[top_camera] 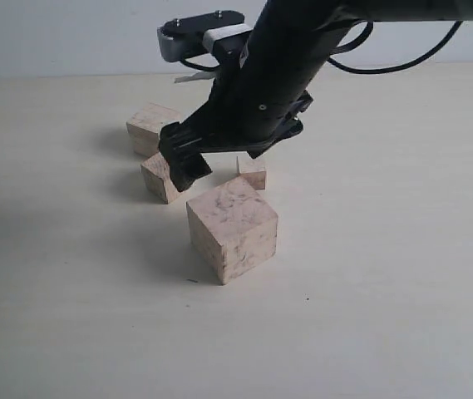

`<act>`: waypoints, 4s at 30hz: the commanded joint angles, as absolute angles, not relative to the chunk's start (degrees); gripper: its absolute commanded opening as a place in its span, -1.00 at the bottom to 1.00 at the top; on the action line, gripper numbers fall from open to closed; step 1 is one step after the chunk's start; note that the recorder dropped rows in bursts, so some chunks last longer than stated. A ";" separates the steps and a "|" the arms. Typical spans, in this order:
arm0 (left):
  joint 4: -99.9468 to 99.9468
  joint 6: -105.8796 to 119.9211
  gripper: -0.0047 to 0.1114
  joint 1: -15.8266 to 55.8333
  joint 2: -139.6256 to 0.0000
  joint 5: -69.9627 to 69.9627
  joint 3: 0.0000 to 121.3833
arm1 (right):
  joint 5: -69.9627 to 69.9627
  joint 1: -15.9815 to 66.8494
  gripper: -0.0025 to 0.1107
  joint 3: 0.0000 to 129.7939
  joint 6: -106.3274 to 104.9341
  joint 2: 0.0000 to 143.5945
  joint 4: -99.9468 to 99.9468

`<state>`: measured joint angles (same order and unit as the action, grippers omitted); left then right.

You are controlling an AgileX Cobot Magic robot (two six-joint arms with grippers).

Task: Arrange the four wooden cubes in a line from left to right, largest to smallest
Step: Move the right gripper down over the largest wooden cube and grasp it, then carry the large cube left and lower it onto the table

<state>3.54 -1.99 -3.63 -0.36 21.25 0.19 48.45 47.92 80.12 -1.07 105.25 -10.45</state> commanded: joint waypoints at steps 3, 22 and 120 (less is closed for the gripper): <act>4.02 -1.74 -0.92 -3.37 0.00 20.59 0.00 | 52.89 47.99 0.70 82.36 1.56 110.13 -6.88; 4.02 -1.74 -0.92 -3.37 0.00 20.59 0.00 | 52.24 47.99 0.31 82.36 1.56 117.20 -3.61; 4.02 -1.74 -0.92 -3.37 0.00 20.59 0.00 | 59.45 50.65 0.57 120.55 -53.48 137.37 -20.30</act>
<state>3.54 -1.99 -3.63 -0.36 21.25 0.19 60.27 50.74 120.01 -55.54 138.36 -20.28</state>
